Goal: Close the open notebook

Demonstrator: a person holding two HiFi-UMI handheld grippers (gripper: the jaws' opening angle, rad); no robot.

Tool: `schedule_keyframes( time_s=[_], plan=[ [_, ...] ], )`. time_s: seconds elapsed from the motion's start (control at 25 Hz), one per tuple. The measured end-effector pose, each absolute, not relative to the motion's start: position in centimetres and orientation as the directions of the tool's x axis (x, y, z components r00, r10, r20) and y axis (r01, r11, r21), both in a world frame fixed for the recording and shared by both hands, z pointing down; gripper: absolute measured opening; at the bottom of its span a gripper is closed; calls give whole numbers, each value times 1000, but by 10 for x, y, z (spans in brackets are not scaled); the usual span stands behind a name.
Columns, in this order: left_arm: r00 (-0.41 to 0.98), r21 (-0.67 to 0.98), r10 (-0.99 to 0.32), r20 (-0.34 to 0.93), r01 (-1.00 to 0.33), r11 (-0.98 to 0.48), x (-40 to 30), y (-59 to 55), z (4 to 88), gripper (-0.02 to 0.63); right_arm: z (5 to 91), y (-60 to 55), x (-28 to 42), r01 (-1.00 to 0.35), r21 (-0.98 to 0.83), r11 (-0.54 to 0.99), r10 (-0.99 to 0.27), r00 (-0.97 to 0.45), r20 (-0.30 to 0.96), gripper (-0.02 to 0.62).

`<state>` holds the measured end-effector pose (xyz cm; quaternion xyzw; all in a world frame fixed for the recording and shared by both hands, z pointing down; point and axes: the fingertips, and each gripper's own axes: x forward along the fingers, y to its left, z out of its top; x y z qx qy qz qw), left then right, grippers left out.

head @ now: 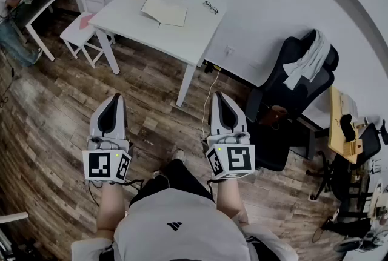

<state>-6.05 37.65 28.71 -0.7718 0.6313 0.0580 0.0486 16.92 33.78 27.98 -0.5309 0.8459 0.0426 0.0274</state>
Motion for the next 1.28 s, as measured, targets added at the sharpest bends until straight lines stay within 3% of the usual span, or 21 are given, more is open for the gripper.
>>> schedule_keyframes(
  time_s=[0.64,1.28],
  plan=[
    [206,-11,-966,-154,-978,-207,-48,336,284,11,282,298,175,-900,28,435,-897,-436,-77,-2],
    [165,-18,-960,-226,-986,-165,-36,254,263,10,263,207,185,-879,30,476,-868,-475,-146,-2]
  ],
)
